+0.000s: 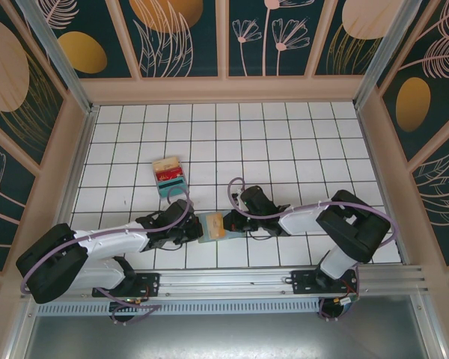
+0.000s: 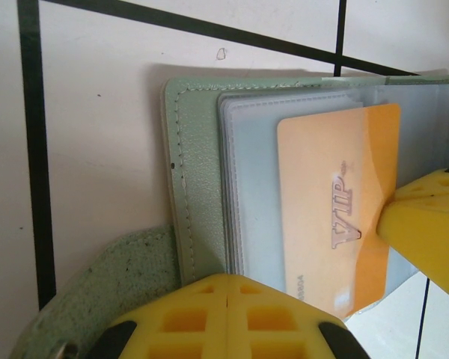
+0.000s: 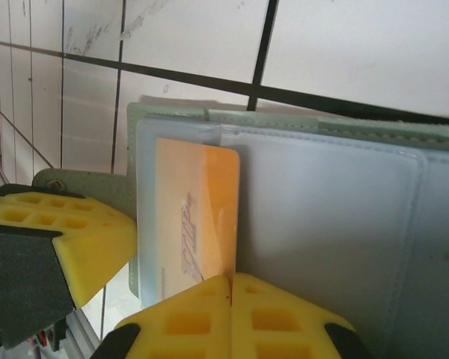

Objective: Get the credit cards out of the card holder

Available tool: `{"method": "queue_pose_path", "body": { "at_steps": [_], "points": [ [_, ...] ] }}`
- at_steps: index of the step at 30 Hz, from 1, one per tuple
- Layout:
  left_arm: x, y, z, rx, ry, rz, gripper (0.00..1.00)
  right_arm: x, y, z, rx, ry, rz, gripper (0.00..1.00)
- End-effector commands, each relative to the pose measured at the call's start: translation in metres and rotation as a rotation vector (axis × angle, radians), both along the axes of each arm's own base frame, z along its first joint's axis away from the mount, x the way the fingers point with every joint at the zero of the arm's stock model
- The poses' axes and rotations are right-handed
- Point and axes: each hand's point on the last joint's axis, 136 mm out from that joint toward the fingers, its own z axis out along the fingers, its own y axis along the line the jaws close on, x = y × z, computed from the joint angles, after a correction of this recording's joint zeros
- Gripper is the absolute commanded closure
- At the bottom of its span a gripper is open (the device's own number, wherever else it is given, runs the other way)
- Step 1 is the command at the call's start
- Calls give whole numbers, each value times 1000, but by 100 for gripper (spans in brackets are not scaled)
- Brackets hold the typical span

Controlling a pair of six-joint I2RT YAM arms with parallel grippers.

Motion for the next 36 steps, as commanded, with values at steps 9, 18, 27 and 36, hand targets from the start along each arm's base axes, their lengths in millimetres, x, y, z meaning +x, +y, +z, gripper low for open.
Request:
{"method": "queue_pose_path", "body": {
  "at_steps": [9,18,27,36],
  "points": [
    [-3,1,0,17,1,-21,100,7,-26,0,-26,-6,-56,100],
    [-1,0,2,15,-8,-21,100,9,-52,13,-7,-43,-82,100],
    [3,-2,12,3,-26,-13,100,11,-63,26,5,-70,-112,100],
    [26,-1,68,-52,-172,66,63,14,-65,61,79,-178,-120,100]
  ]
}}
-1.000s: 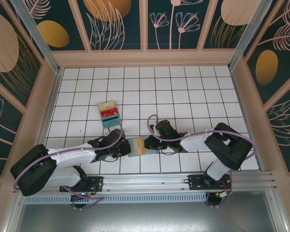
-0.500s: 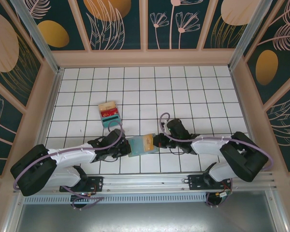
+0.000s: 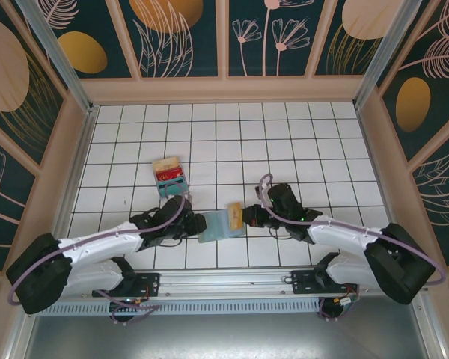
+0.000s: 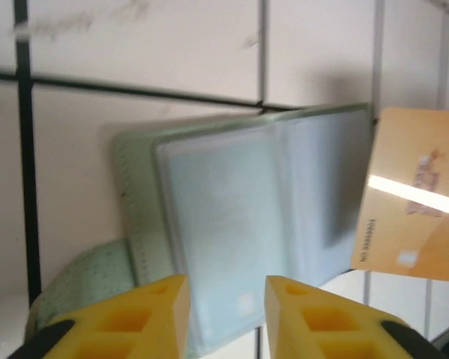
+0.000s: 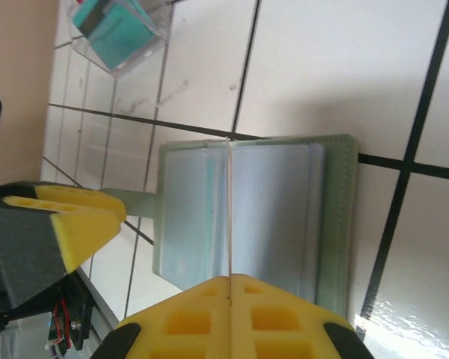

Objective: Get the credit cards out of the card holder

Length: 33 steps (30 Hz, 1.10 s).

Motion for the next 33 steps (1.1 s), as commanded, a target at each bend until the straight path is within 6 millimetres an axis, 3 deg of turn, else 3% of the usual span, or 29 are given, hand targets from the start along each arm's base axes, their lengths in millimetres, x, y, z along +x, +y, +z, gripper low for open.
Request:
{"method": "queue_pose_path", "body": {
  "at_steps": [1,2,5,9,10,13,17,23,28,33],
  "points": [
    [15,2,35,-31,-108,49,60,3,-4,12,16,-65,-4,100],
    [18,2,46,-61,-146,57,55,4,-4,17,29,-84,-6,100],
    [25,2,75,-134,-236,83,54,5,-3,32,70,-126,-7,100],
    [29,11,99,-173,-311,127,48,4,1,53,130,-186,14,100],
    [29,13,104,-183,-332,128,41,4,2,58,137,-202,19,100],
    [26,12,117,-262,-372,123,37,1,3,71,173,-247,40,100],
    [17,4,124,-420,-361,111,49,-5,7,92,253,-304,74,100],
    [9,-23,141,-581,-356,9,58,-16,13,112,364,-328,133,100],
    [5,-41,150,-656,-352,-67,67,-22,15,118,416,-322,159,100],
    [2,-51,147,-662,-323,-109,68,-29,17,130,474,-323,202,100]
  ]
}}
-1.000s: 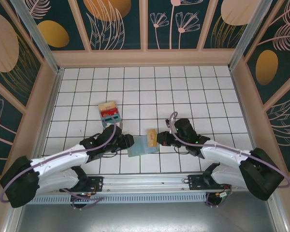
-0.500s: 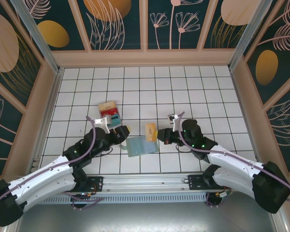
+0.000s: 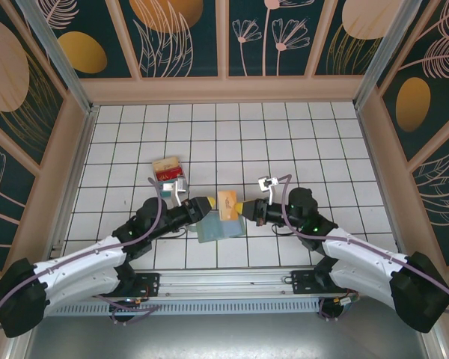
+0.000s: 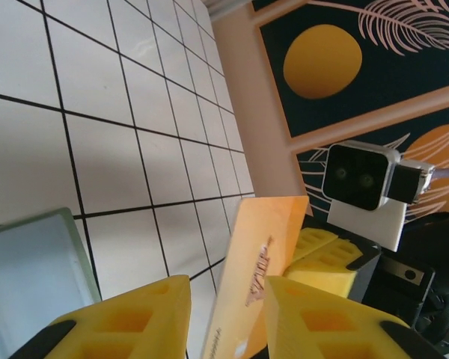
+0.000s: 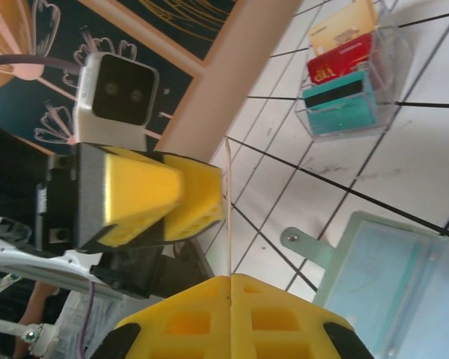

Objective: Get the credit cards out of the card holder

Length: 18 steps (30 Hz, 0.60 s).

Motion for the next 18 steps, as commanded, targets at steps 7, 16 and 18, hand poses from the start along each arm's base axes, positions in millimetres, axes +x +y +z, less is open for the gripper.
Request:
{"method": "queue_pose_path", "body": {
  "at_steps": [7,16,18],
  "points": [
    [-11,-15,22,-89,-46,-103,71,-5,2,25,103,-37,60,100],
    [-19,-20,26,-108,-56,-157,81,-3,5,27,119,-27,80,100],
    [-20,-20,27,-110,-62,-162,94,-3,5,25,116,-23,79,100]
  ]
}}
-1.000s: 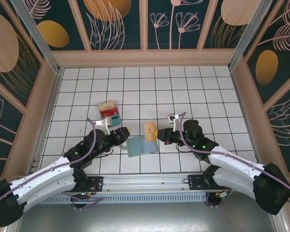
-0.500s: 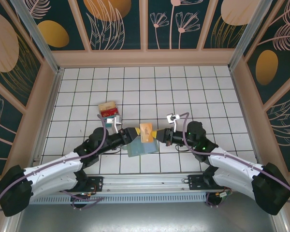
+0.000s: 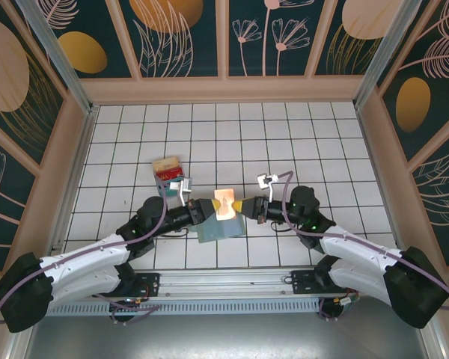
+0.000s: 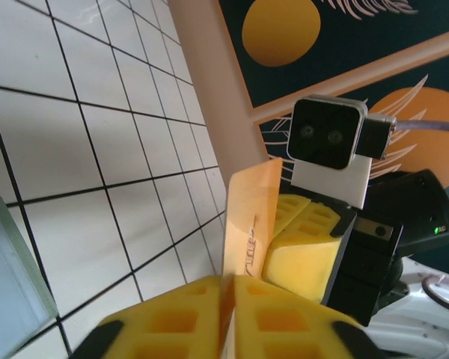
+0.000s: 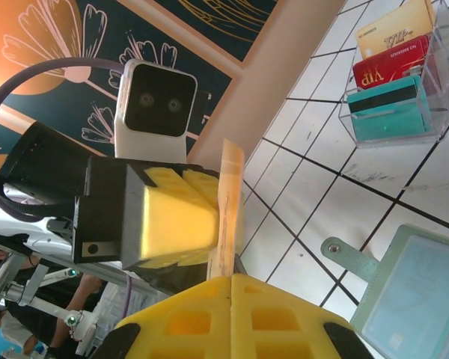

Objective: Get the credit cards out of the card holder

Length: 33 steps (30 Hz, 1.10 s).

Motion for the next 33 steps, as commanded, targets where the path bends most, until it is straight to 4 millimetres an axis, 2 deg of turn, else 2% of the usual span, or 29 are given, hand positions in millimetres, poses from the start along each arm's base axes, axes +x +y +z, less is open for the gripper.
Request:
{"method": "queue_pose_path", "body": {
  "at_steps": [1,3,4,7,8,9,17,22,26,33],
  "points": [
    [-6,-4,14,-43,-41,-42,97,-1,0,9,33,-29,17,100],
    [-6,-4,15,-42,-45,-42,100,0,0,7,28,-24,14,100],
    [-7,-4,16,-39,-48,-42,100,1,-1,6,22,-20,10,94],
    [-5,-2,15,-22,-53,-29,100,4,-2,-2,-8,-2,-11,47],
    [-4,0,14,-5,-54,-18,100,6,-4,-3,-18,-1,-21,38],
    [-3,1,13,12,-56,-10,100,7,-5,-5,-29,-3,-30,33],
    [16,25,-5,306,-77,112,100,14,-24,-16,-137,-72,-150,17],
    [32,47,-4,520,-127,198,100,26,-36,-19,-178,-135,-260,2],
    [49,68,3,685,-216,287,100,26,-38,-20,-183,-187,-284,1],
    [67,92,18,996,-475,289,100,16,-32,-28,-192,-196,-249,1]
  ]
}}
